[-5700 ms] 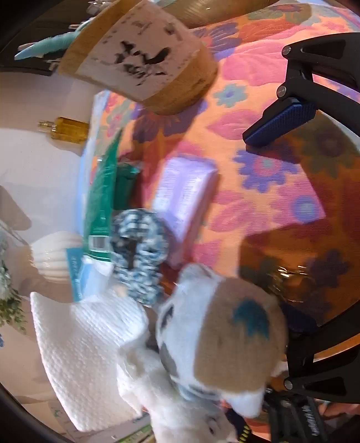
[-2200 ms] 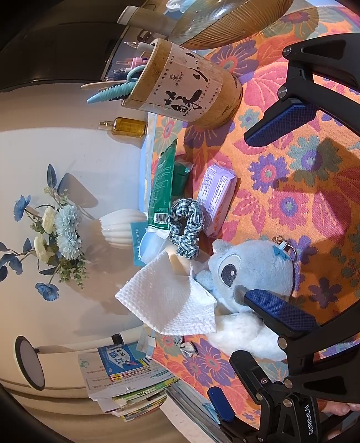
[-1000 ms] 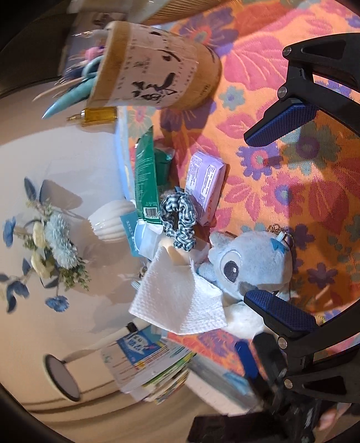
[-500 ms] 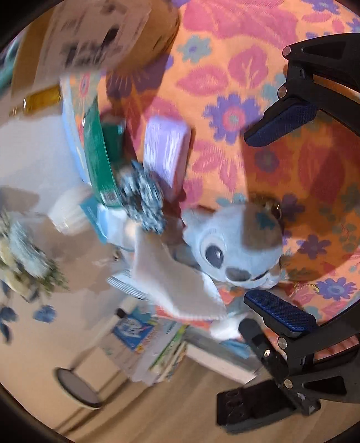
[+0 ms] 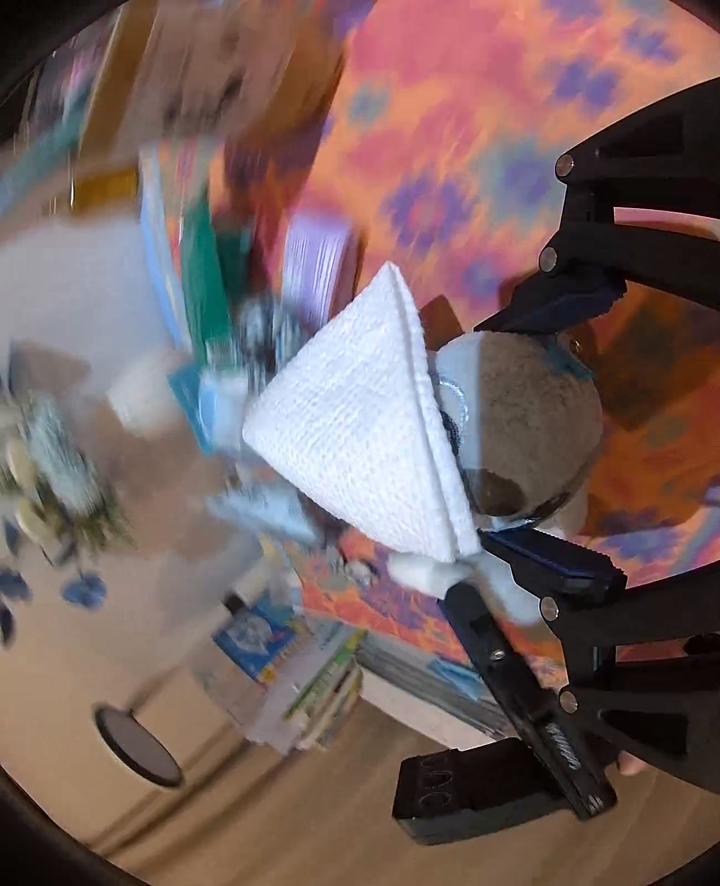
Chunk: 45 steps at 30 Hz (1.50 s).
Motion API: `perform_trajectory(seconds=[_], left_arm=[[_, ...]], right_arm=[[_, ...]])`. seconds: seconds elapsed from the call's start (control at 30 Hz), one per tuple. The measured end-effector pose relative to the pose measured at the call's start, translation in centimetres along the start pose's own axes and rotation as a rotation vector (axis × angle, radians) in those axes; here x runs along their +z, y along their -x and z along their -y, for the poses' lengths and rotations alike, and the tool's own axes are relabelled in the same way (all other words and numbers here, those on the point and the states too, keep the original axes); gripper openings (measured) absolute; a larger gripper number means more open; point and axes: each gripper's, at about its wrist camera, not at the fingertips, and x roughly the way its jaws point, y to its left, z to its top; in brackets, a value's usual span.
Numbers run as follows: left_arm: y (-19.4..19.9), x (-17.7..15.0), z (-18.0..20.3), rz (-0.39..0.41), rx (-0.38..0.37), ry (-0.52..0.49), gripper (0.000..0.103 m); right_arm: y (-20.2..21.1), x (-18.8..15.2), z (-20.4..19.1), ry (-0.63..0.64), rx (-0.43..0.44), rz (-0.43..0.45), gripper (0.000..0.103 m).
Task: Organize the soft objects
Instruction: 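Lift both plushes and carry them over the amber glass bowl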
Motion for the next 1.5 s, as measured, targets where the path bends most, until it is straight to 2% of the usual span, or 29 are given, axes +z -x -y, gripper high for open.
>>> perform_trajectory(seconds=[0.07,0.1,0.17,0.2,0.3,0.4,0.47,0.57,0.63,0.67,0.7,0.73,0.8,0.87,0.9,1.0,1.1,1.13,1.17,1.3,1.4,1.5], left_arm=[[-0.6,-0.1,0.6,-0.007,0.008,-0.005,0.056],[-1.2,-0.2,0.9,-0.019,0.006,-0.002,0.056],[-2.0,-0.4,1.1,-0.035,0.004,0.009,0.057],[-2.6,-0.6,1.2,-0.046,0.016,0.017,0.059],[-3.2,-0.8,1.3,-0.058,0.052,0.011,0.061],[-2.9,-1.2,1.1,-0.058,0.020,0.010,0.080],[-3.0,-1.4,1.2,-0.076,0.002,0.010,0.082],[-3.5,-1.4,1.7,-0.100,0.039,-0.012,0.082],[-4.2,-1.7,2.4,-0.138,0.067,-0.041,0.082],[-4.6,-1.9,2.9,-0.155,0.098,-0.068,0.081],[-4.9,-2.1,3.6,-0.161,0.147,-0.104,0.073],[-5.0,-2.3,4.1,-0.159,0.187,-0.133,0.058],[-5.6,-2.5,5.0,-0.189,0.219,-0.169,0.049],[-5.3,-2.1,4.8,-0.188,0.206,-0.138,0.048],[-4.6,-1.7,4.6,-0.173,0.178,-0.111,0.047],[-1.3,-0.1,4.3,-0.070,0.096,-0.069,0.047],[2.1,2.0,4.9,0.011,0.115,-0.069,0.047],[2.7,2.4,5.0,0.026,0.113,-0.066,0.047],[3.6,2.9,5.2,0.047,0.104,-0.063,0.047],[5.4,4.3,7.4,0.105,0.106,-0.105,0.047],[4.6,5.7,9.6,0.106,0.103,-0.121,0.048],[3.7,7.8,12.3,0.116,0.061,-0.133,0.048]], right_arm=[[0.7,-0.7,2.3,-0.122,-0.017,-0.105,0.064],[1.4,-1.3,3.5,-0.171,0.017,-0.122,0.064],[2.3,-2.0,4.3,-0.192,0.022,-0.130,0.067],[2.5,-2.2,4.6,-0.204,0.027,-0.135,0.073],[2.9,-2.3,4.2,-0.154,0.014,-0.117,0.080],[1.7,-2.4,2.7,-0.080,-0.025,-0.135,0.100],[1.1,-2.7,1.7,-0.021,-0.057,-0.119,0.103],[0.1,-3.2,0.6,0.081,-0.163,-0.047,0.103],[-0.2,-3.4,0.3,0.107,-0.192,-0.014,0.099],[-0.1,-3.5,0.2,0.120,-0.196,-0.002,0.082],[0.1,-3.5,0.1,0.128,-0.194,-0.002,0.066],[0.3,-3.3,0.1,0.138,-0.166,-0.007,0.066],[0.9,-3.0,0.4,0.127,-0.090,-0.004,0.066],[1.5,-2.6,1.3,0.057,0.062,-0.021,0.066],[1.9,-2.3,2.1,-0.006,0.190,-0.036,0.066],[2.6,-1.3,2.8,-0.096,0.386,-0.037,0.066],[3.1,-0.5,2.5,-0.179,0.689,-0.053,0.066],[3.5,-0.1,2.0,-0.184,0.756,-0.037,0.066],[4.2,0.3,1.3,-0.153,0.745,-0.011,0.066],[7.7,1.7,0.0,-0.035,0.590,0.125,0.066],[11.5,2.9,0.6,0.001,0.523,0.234,0.066],[16.4,3.9,1.9,0.042,0.380,0.360,0.066]])
